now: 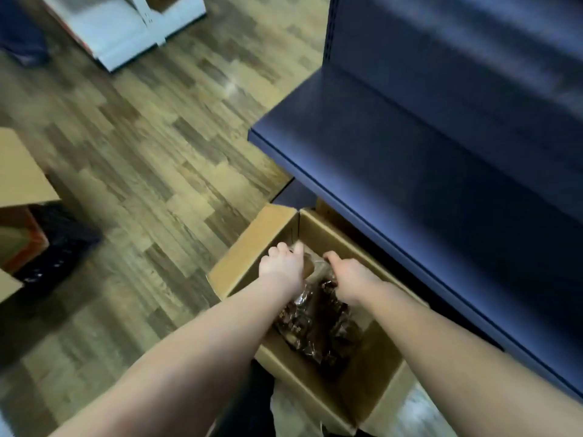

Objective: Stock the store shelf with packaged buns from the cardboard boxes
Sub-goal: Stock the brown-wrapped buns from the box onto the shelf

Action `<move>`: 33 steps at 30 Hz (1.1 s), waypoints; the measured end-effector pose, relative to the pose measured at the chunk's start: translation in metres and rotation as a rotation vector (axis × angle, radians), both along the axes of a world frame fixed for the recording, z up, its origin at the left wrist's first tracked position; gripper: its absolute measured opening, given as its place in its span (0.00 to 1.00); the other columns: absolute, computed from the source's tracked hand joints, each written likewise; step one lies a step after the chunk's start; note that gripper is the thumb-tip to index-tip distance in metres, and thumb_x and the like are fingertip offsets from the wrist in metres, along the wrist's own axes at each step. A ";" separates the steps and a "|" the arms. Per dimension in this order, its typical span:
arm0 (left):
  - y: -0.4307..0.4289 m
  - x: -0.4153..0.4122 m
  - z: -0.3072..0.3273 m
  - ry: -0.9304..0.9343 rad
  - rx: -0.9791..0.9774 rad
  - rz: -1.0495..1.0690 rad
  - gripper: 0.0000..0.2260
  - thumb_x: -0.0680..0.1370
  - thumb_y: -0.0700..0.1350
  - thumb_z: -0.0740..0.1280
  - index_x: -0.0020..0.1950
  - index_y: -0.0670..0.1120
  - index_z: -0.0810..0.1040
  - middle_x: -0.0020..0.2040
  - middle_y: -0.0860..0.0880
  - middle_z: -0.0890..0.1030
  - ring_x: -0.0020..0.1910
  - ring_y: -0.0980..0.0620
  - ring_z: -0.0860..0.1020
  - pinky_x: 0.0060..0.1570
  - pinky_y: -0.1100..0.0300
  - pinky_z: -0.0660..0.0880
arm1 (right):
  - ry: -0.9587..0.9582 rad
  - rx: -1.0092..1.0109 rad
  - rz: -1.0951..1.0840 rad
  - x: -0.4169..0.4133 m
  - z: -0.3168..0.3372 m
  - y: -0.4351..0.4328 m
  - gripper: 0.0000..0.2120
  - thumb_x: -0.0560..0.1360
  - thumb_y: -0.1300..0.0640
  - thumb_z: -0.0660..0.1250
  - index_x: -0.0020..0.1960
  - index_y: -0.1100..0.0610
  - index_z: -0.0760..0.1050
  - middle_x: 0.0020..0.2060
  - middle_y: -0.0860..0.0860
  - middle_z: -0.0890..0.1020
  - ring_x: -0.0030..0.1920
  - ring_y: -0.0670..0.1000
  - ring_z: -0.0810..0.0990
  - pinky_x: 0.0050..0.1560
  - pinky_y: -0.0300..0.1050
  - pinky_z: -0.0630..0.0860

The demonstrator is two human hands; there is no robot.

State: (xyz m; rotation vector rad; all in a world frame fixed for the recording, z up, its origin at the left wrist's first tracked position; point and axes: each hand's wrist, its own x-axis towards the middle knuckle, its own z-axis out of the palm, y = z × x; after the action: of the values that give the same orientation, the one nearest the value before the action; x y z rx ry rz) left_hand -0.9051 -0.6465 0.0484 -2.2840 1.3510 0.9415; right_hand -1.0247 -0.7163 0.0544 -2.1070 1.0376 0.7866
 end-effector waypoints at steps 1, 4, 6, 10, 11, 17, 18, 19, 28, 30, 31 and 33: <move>0.001 0.007 0.027 -0.016 -0.009 -0.004 0.35 0.73 0.50 0.71 0.73 0.46 0.56 0.64 0.41 0.66 0.65 0.40 0.67 0.59 0.49 0.69 | -0.033 -0.035 0.017 0.006 0.027 0.000 0.32 0.73 0.64 0.63 0.73 0.54 0.55 0.56 0.59 0.76 0.54 0.60 0.78 0.49 0.49 0.76; -0.010 0.031 0.108 -0.129 -0.122 -0.029 0.33 0.73 0.51 0.70 0.72 0.47 0.57 0.64 0.41 0.67 0.65 0.40 0.68 0.60 0.49 0.69 | -0.168 -0.168 0.014 0.023 0.104 -0.004 0.24 0.74 0.62 0.63 0.67 0.58 0.59 0.53 0.60 0.77 0.54 0.62 0.78 0.49 0.51 0.75; -0.021 0.043 0.161 -0.185 -0.243 -0.026 0.33 0.72 0.54 0.70 0.71 0.47 0.58 0.64 0.40 0.68 0.64 0.39 0.69 0.59 0.49 0.69 | -0.255 -0.272 -0.021 0.031 0.152 -0.009 0.20 0.73 0.62 0.62 0.63 0.57 0.62 0.52 0.60 0.77 0.52 0.62 0.78 0.48 0.52 0.76; -0.044 0.060 0.252 -0.261 -0.467 -0.043 0.32 0.72 0.54 0.70 0.71 0.47 0.60 0.63 0.40 0.69 0.62 0.38 0.71 0.57 0.48 0.70 | -0.440 -0.357 -0.115 0.035 0.228 -0.023 0.16 0.73 0.65 0.62 0.56 0.54 0.61 0.47 0.57 0.76 0.44 0.58 0.75 0.41 0.49 0.74; -0.048 0.064 0.270 -0.275 -0.512 -0.052 0.32 0.72 0.54 0.70 0.70 0.47 0.61 0.62 0.40 0.69 0.61 0.38 0.71 0.56 0.48 0.70 | -0.475 -0.378 -0.135 0.034 0.244 -0.028 0.16 0.72 0.65 0.62 0.56 0.54 0.61 0.48 0.57 0.76 0.44 0.57 0.75 0.41 0.49 0.72; -0.070 0.058 0.341 -0.309 -0.642 -0.098 0.32 0.71 0.54 0.70 0.70 0.46 0.60 0.62 0.40 0.69 0.61 0.38 0.71 0.55 0.48 0.70 | -0.528 -0.614 -0.208 -0.003 0.310 -0.063 0.17 0.72 0.61 0.65 0.60 0.55 0.68 0.57 0.55 0.73 0.56 0.58 0.74 0.52 0.52 0.74; -0.074 0.052 0.347 -0.313 -0.649 -0.137 0.31 0.72 0.54 0.70 0.69 0.46 0.60 0.61 0.40 0.69 0.61 0.38 0.71 0.55 0.48 0.70 | -0.531 -0.639 -0.231 -0.014 0.318 -0.068 0.18 0.71 0.61 0.65 0.61 0.55 0.68 0.57 0.56 0.74 0.56 0.58 0.74 0.52 0.51 0.74; -0.079 0.045 0.354 -0.317 -0.654 -0.176 0.31 0.72 0.54 0.70 0.69 0.46 0.60 0.61 0.40 0.69 0.61 0.38 0.71 0.56 0.48 0.69 | -0.526 -0.659 -0.255 -0.026 0.326 -0.071 0.19 0.71 0.60 0.65 0.62 0.56 0.69 0.57 0.56 0.74 0.56 0.59 0.74 0.52 0.50 0.74; -0.146 -0.060 0.412 -0.243 -0.760 -0.463 0.29 0.74 0.54 0.66 0.72 0.45 0.62 0.64 0.37 0.69 0.61 0.36 0.71 0.54 0.48 0.70 | -0.490 -0.774 -0.573 -0.160 0.397 -0.083 0.24 0.74 0.55 0.66 0.69 0.55 0.66 0.57 0.56 0.78 0.54 0.57 0.78 0.44 0.40 0.76; -0.159 -0.098 0.417 -0.150 -0.788 -0.503 0.27 0.75 0.54 0.64 0.71 0.47 0.63 0.64 0.38 0.69 0.62 0.36 0.71 0.54 0.49 0.70 | -0.491 -0.769 -0.669 -0.194 0.409 -0.079 0.21 0.75 0.53 0.67 0.66 0.55 0.70 0.56 0.55 0.79 0.51 0.56 0.79 0.41 0.37 0.74; -0.163 -0.118 0.419 -0.111 -0.801 -0.529 0.27 0.76 0.55 0.63 0.72 0.48 0.62 0.66 0.38 0.68 0.63 0.37 0.70 0.56 0.49 0.70 | -0.484 -0.774 -0.711 -0.211 0.412 -0.077 0.20 0.75 0.53 0.67 0.65 0.55 0.71 0.56 0.55 0.80 0.52 0.57 0.80 0.43 0.39 0.73; -0.164 -0.159 0.418 -0.050 -0.801 -0.613 0.28 0.77 0.56 0.61 0.74 0.49 0.59 0.69 0.39 0.67 0.65 0.38 0.70 0.58 0.50 0.70 | -0.471 -0.813 -0.774 -0.244 0.414 -0.069 0.17 0.75 0.52 0.68 0.62 0.56 0.73 0.55 0.55 0.80 0.53 0.56 0.79 0.44 0.39 0.70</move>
State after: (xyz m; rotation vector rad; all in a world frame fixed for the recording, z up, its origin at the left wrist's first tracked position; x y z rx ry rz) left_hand -1.0644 -0.8109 0.4662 -2.0598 2.5178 0.1314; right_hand -1.2688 -0.7854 0.4684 -2.0221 1.8877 -0.5770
